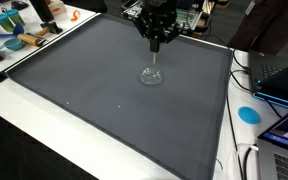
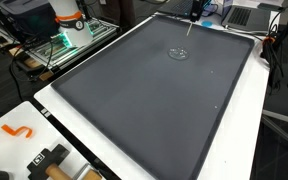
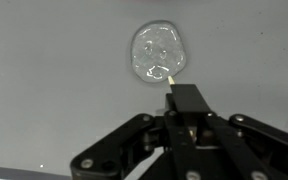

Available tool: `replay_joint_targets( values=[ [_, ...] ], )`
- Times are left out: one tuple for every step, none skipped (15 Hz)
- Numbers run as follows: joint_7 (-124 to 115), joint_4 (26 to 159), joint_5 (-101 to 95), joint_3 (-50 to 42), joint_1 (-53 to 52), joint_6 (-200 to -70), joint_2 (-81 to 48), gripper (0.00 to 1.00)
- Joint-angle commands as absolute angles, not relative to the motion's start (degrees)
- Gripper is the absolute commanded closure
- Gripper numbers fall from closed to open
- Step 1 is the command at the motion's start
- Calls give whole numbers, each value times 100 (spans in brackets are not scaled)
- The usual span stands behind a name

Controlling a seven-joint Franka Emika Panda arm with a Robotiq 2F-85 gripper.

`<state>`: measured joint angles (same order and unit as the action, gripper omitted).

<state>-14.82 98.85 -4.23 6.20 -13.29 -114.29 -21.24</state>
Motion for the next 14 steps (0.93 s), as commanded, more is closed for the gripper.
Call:
replay_joint_targets(
  values=[
    [-1778,9816,-678,623,-1527,-11004,-2008,97],
    [-1808,9756,-742,637,-1577,-10901,-2022,97],
    [-1900,9672,-861,634,-1651,-10783,-2058,97],
    [-1909,9588,-911,658,-1698,-10677,-2099,97],
    [-1956,9496,-1036,664,-1775,-10582,-2159,97],
    [-2010,9422,-1149,673,-1846,-10526,-2208,97],
    [-1996,9336,-1216,696,-1899,-10458,-2266,97],
    [-2091,9247,-1355,690,-1981,-10359,-2338,97],
    [-2097,9157,-1419,705,-2034,-10285,-2415,97],
    [-2169,9067,-1548,696,-2110,-10196,-2501,97],
    [-2177,8981,-1619,701,-2164,-10145,-2589,97],
    [-2034,9237,-1395,734,-2029,-10371,-2360,87],
    [-2056,9164,-1454,733,-2083,-10329,-2437,87],
    [-2079,9107,-1483,730,-2117,-10308,-2499,87]
  ],
)
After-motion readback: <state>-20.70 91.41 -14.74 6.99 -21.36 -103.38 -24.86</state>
